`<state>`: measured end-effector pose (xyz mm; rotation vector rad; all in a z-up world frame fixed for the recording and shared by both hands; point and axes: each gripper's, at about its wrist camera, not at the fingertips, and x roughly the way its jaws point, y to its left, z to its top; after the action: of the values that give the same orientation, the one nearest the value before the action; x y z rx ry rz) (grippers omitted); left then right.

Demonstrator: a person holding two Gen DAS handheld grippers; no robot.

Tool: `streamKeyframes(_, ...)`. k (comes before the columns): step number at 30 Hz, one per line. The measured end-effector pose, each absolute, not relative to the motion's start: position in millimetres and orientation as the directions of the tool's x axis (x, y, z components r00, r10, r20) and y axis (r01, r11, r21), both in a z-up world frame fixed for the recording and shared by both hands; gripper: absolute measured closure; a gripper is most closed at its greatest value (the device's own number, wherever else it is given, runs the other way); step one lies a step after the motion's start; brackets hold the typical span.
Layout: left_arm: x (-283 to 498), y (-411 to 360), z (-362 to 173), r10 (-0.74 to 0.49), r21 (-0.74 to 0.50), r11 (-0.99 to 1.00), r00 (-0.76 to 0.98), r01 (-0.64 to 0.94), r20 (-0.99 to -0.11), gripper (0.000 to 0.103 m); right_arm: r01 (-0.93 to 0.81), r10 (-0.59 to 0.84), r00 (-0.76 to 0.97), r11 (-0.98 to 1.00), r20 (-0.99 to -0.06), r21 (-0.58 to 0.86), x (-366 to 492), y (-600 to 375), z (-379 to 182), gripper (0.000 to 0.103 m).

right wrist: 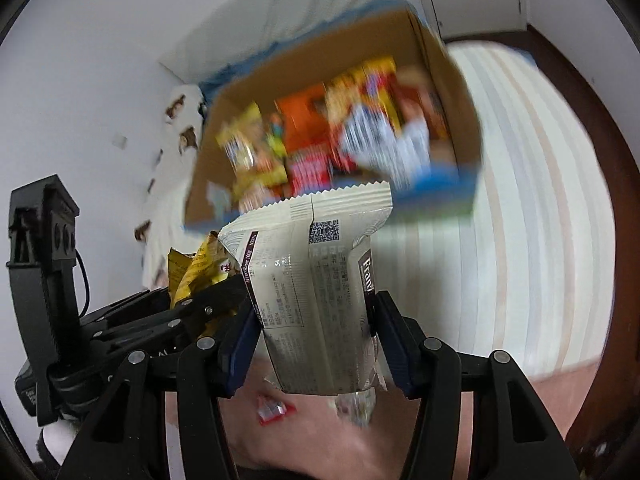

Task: Organize snacks
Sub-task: 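Carry both packets into the box and open both tools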

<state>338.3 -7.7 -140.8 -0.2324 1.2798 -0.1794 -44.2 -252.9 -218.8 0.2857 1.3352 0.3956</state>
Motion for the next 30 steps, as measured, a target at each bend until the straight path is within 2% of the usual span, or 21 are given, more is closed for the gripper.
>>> streamKeyframes(4, 400.1, 1.7, -132.4, -0.237, -0.244, 0.97, 0.264, 0.005, -0.935, 0.061, -0.125, 0.387, 0.223, 0.922, -0.895, 0.367, 20.9, -241.0, -209.9, 0.044)
streamKeyframes(9, 485.3, 12.5, -167.5, -0.201, -0.205, 0.979, 0.142, -0.008, -0.969, 0.061, -0.102, 0.332, 0.195, 0.943, -0.923, 0.318, 100.4, -233.4, -228.2, 0.044)
streamKeyframes(20, 569.3, 19.2, -239.0, -0.182, -0.181, 0.983, -0.029, -0.026, -0.983, 0.06, -0.07, 0.22, 0.088, 0.974, -0.971, 0.215, 188.9, -222.2, -296.6, 0.044)
streamKeyframes(22, 578.9, 22.2, -250.0, -0.181, -0.179, 0.983, -0.061, -0.037, -0.982, 0.059, -0.056, 0.227, 0.047, 0.973, -0.973, 0.224, 199.6, -219.8, -309.3, 0.041)
streamKeyframes(23, 583.5, 24.7, -254.4, -0.193, -0.19, 0.981, -0.074, -0.05, -0.978, 0.055, -0.051, 0.221, 0.026, 0.974, -0.975, 0.22, 204.2, -218.9, -315.6, 0.033)
streamKeyframes(24, 585.8, 28.0, -257.7, -0.215, -0.21, 0.976, -0.078, -0.067, -0.974, 0.051, -0.054, 0.209, 0.019, 0.977, -0.978, 0.208, 206.8, -218.2, -321.0, 0.018)
streamKeyframes(25, 588.3, 31.2, -260.0, -0.239, -0.232, 0.969, -0.078, -0.083, -0.968, 0.044, -0.058, 0.193, 0.023, 0.98, -0.981, 0.191, 208.7, -217.4, -323.0, 0.013)
streamKeyframes(26, 590.2, 32.9, -261.6, -0.255, -0.248, 0.964, -0.081, -0.091, -0.963, 0.031, -0.068, 0.179, 0.026, 0.982, -0.984, 0.177, 210.2, -216.2, -324.6, 0.009)
streamKeyframes(28, 591.9, 35.4, -262.8, -0.238, -0.231, 0.968, -0.075, -0.094, -0.968, 0.016, -0.07, 0.173, 0.023, 0.983, -0.985, 0.171, 207.1, -215.6, -328.7, 0.008)
streamKeyframes(30, 593.9, 36.5, -262.2, -0.235, -0.229, 0.969, -0.067, -0.094, -0.97, 0.015, -0.073, 0.173, 0.022, 0.983, -0.985, 0.171, 205.7, -216.4, -326.8, 0.008)
